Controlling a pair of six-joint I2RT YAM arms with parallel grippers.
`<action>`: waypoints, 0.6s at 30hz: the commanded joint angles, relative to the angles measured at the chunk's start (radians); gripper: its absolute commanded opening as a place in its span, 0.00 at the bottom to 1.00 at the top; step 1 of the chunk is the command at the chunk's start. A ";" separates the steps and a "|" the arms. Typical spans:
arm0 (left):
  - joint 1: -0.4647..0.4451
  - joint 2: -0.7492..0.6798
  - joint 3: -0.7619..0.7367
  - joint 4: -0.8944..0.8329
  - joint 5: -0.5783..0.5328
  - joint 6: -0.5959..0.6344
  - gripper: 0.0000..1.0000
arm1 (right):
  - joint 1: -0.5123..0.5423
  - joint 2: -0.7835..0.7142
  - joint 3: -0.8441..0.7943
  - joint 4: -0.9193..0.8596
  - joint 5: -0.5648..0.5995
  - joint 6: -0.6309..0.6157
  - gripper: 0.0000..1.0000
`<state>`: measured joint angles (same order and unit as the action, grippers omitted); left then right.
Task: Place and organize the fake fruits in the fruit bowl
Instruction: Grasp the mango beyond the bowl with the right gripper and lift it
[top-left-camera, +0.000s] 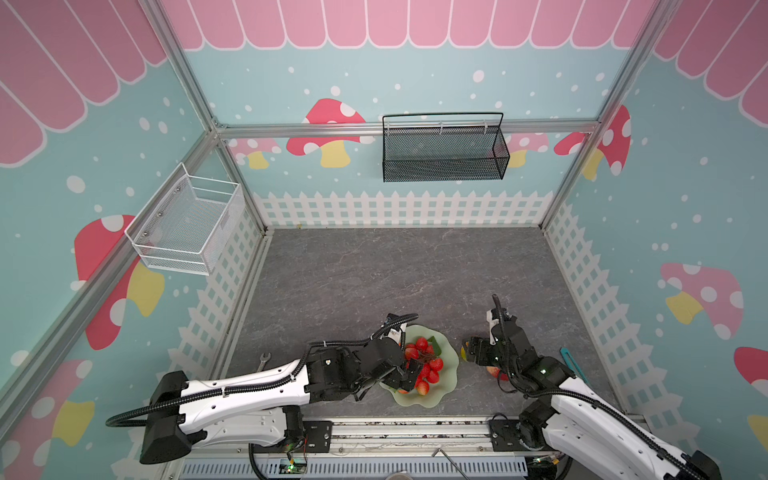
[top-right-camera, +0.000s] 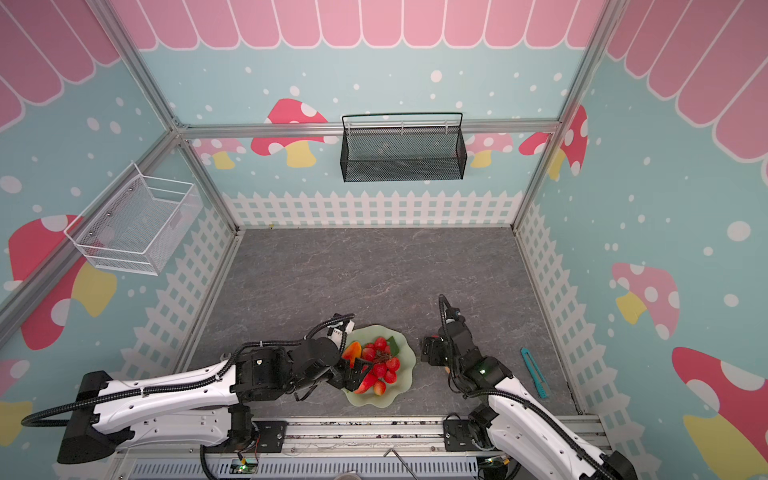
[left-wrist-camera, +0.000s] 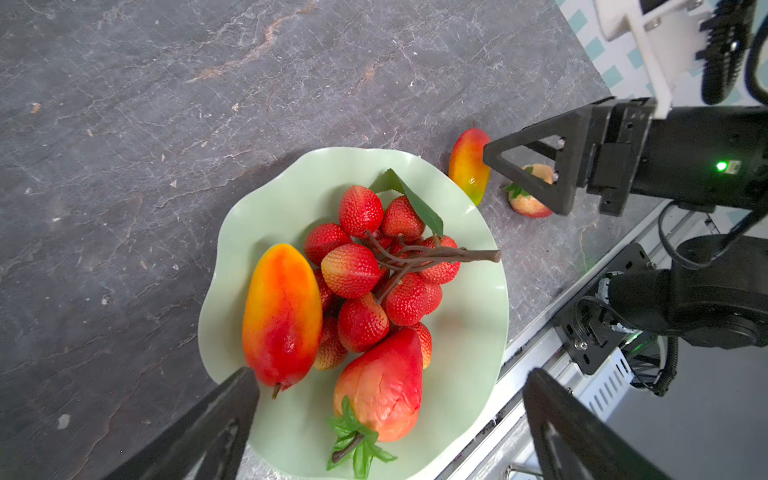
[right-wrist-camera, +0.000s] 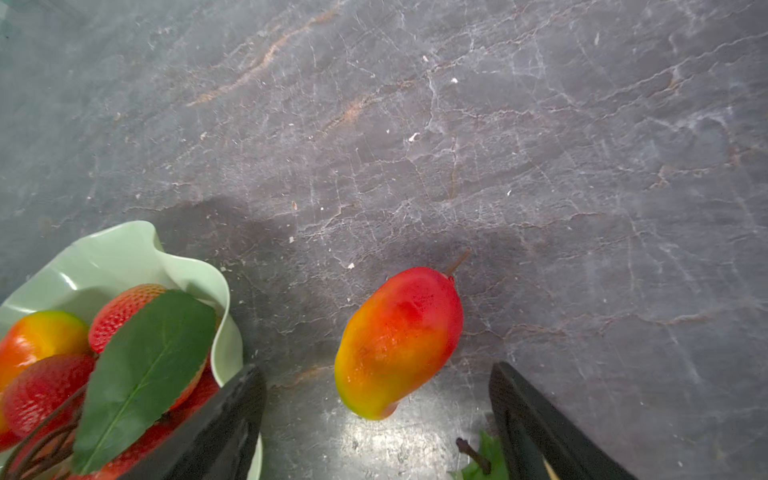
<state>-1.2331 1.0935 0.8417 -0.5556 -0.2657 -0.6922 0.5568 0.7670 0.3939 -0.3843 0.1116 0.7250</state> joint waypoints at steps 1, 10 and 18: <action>-0.003 -0.015 -0.016 0.020 0.004 0.028 1.00 | -0.011 0.036 0.022 0.035 -0.026 -0.022 0.87; -0.006 -0.061 -0.068 0.072 0.014 0.059 1.00 | -0.030 0.103 0.007 0.068 -0.039 -0.005 0.85; -0.003 -0.091 -0.117 0.124 0.013 0.074 1.00 | -0.050 0.190 0.026 0.078 -0.040 -0.011 0.81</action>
<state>-1.2331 1.0275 0.7494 -0.4725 -0.2504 -0.6350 0.5144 0.9325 0.3954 -0.3225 0.0742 0.7113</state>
